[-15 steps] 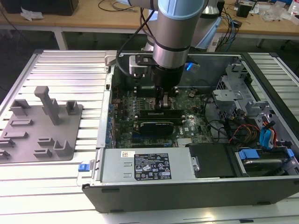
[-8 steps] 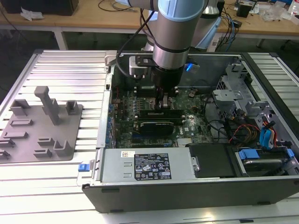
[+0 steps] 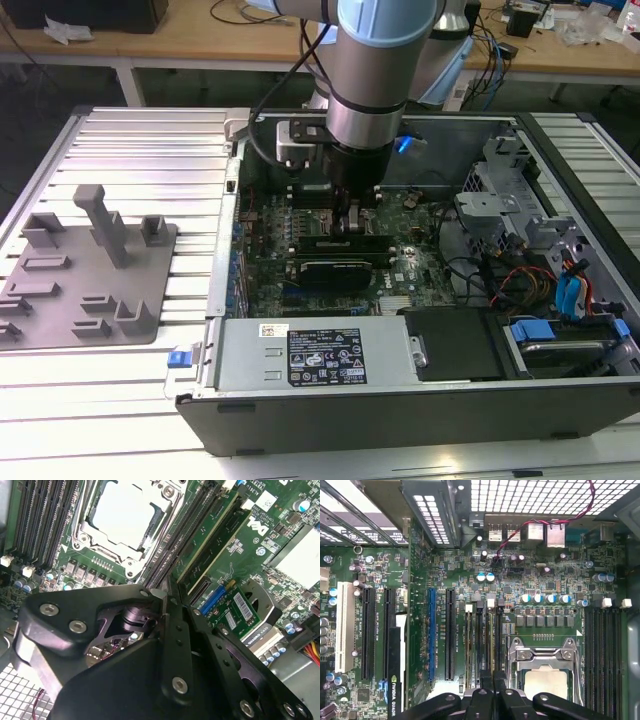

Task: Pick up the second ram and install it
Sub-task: 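Insert the second ram into the second slot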

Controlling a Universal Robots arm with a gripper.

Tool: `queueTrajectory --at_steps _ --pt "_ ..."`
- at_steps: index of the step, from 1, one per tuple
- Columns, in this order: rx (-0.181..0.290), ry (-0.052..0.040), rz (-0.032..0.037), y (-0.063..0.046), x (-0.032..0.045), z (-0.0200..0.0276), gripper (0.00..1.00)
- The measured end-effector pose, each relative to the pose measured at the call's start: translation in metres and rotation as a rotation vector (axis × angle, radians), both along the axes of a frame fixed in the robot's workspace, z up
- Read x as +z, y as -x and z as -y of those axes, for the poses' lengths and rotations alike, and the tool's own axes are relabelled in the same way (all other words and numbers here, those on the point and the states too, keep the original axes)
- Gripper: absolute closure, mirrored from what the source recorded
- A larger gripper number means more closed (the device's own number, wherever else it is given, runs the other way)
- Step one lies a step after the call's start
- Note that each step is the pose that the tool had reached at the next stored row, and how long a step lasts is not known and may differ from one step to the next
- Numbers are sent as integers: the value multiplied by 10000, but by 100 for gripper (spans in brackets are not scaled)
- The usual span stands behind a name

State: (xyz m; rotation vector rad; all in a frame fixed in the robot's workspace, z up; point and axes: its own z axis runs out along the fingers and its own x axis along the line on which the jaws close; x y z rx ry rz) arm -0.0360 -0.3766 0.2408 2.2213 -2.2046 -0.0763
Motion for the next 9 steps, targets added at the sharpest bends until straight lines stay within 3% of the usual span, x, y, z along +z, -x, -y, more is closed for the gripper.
queueTrajectory --at_steps 9 --pt "-1 -3 1 3 -5 10 91"
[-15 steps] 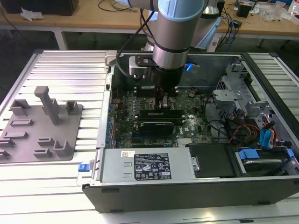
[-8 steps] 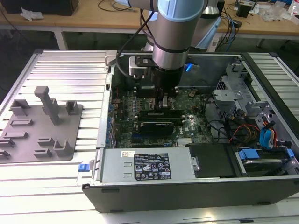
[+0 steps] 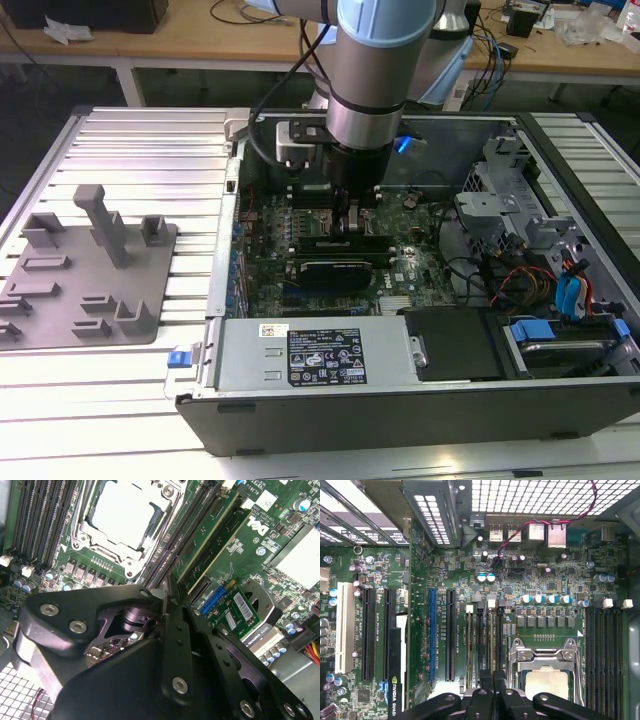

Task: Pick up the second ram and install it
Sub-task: 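Insert the second ram into the second slot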

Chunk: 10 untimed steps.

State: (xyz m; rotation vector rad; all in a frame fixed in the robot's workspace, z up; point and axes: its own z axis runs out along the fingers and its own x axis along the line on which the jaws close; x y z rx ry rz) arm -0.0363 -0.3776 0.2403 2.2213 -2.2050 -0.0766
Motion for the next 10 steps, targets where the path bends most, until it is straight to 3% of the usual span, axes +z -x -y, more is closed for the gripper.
queueTrajectory --at_steps 4,6,10 --pt "2 -2 -1 16 -8 1 91" --pt "-59 -100 -1 16 -18 0 91" --pt "-61 -114 -1 16 -18 1 91"
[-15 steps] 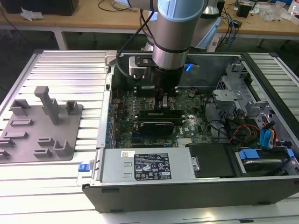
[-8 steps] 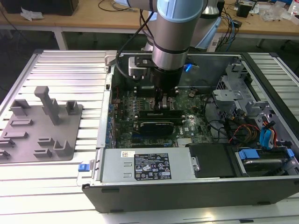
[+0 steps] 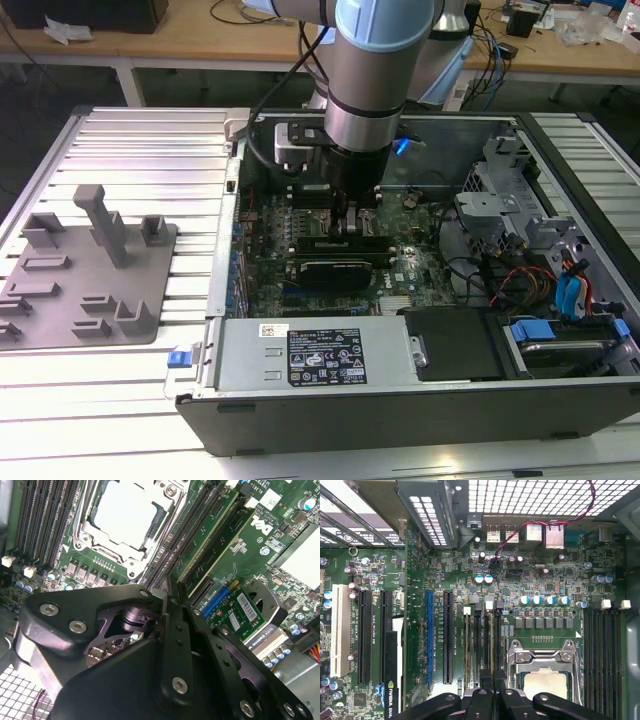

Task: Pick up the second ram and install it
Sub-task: 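Insert the second ram into the second slot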

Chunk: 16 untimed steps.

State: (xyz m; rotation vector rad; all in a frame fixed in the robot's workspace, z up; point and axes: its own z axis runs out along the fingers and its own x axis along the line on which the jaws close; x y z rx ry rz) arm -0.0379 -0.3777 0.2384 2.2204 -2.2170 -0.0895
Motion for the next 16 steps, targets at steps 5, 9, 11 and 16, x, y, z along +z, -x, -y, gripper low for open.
queueTrajectory --at_steps 5,9,11,16 --pt "0 -1 1 0 -7 13 91" --pt "1 0 0 0 -7 20 91" --pt "0 -5 0 0 -9 21 91" --pt "1 -7 0 0 -11 21 91"
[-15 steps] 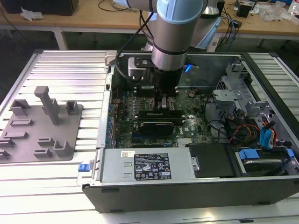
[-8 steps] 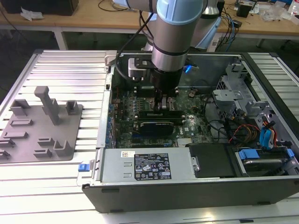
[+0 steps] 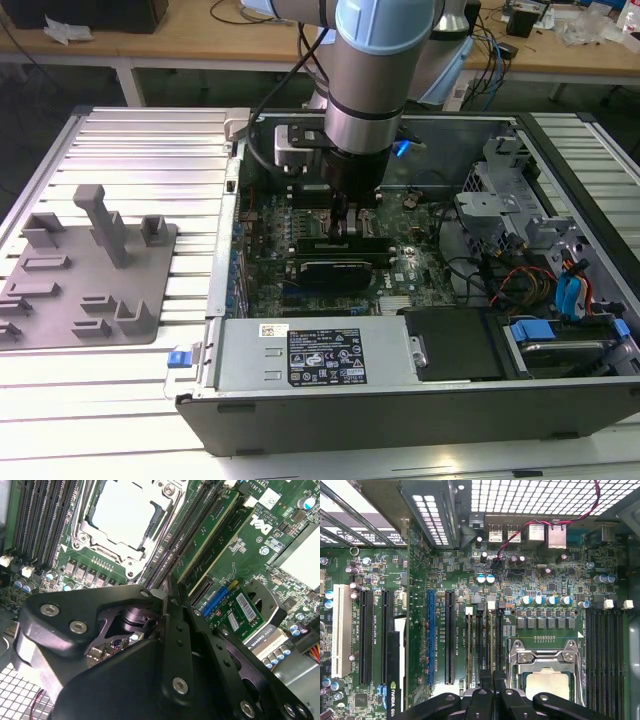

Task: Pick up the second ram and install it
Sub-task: 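Insert the second ram into the second slot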

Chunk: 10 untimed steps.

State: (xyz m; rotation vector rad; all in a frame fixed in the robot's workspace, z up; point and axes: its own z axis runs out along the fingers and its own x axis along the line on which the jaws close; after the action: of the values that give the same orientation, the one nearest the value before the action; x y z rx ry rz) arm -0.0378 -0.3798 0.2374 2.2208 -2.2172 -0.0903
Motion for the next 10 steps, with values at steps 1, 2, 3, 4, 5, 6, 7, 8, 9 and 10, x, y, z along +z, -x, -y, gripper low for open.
queueTrajectory --at_steps 1,2,3,4,5,6,7,8,9,10 --pt "0 -2 1 0 0 0 91" --pt "0 -12 1 0 -1 -1 91" --pt "0 -12 1 0 -1 -1 91" --pt "0 -12 1 0 -1 0 91" --pt "0 -15 2 0 -6 0 91" --pt "0 -11 0 0 -8 1 91" --pt "0 -10 -1 0 -9 0 91" --pt "0 -12 0 0 -11 0 91" --pt "0 -53 0 0 -12 0 91" --pt "-1 -90 0 0 -11 0 91"
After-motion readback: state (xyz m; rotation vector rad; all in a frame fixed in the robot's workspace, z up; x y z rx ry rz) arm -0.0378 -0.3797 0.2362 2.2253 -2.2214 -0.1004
